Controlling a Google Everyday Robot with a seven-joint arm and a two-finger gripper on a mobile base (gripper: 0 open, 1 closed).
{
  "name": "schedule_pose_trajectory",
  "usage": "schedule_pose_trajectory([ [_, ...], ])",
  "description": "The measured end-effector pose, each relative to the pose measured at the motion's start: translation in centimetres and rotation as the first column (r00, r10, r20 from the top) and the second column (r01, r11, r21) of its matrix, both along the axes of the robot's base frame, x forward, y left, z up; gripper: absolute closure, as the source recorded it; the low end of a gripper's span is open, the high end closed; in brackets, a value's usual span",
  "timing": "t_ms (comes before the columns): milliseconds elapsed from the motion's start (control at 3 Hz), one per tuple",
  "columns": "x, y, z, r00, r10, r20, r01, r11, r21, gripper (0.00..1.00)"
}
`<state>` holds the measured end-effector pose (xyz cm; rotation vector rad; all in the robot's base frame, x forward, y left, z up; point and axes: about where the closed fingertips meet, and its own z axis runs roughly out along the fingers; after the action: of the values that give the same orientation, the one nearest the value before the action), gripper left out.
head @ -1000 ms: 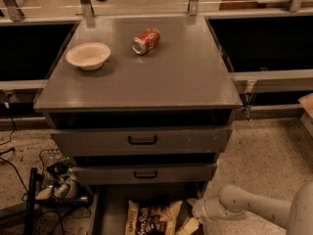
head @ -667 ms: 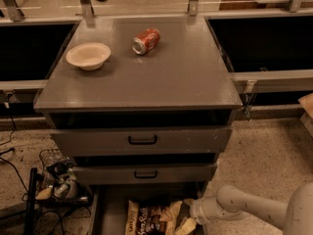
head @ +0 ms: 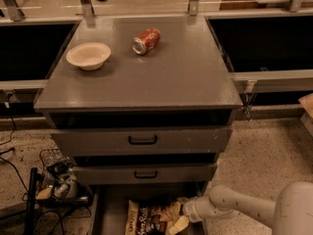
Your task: Pick brown chip bag from bottom drawer and place on counter
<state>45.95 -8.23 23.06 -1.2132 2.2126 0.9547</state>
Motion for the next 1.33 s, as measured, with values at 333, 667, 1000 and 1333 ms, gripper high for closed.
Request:
schedule_pose_trajectory([
  [333,0.0,0.0,0.0,1.0000,0.000,0.000,0.000,1.000,0.000,0.00],
  [667,0.8,-0.2,-0.3,0.9998,-0.015,0.012,0.015,1.000,-0.007,0.00],
  [1000,1.8,-0.9,-1.2,0.9988,-0.043,0.023,0.044,0.999,-0.024,0.00],
  [1333,1.9,-0.8,-1.5,0.9988,-0.042,0.023,0.043,0.999,-0.032,0.00],
])
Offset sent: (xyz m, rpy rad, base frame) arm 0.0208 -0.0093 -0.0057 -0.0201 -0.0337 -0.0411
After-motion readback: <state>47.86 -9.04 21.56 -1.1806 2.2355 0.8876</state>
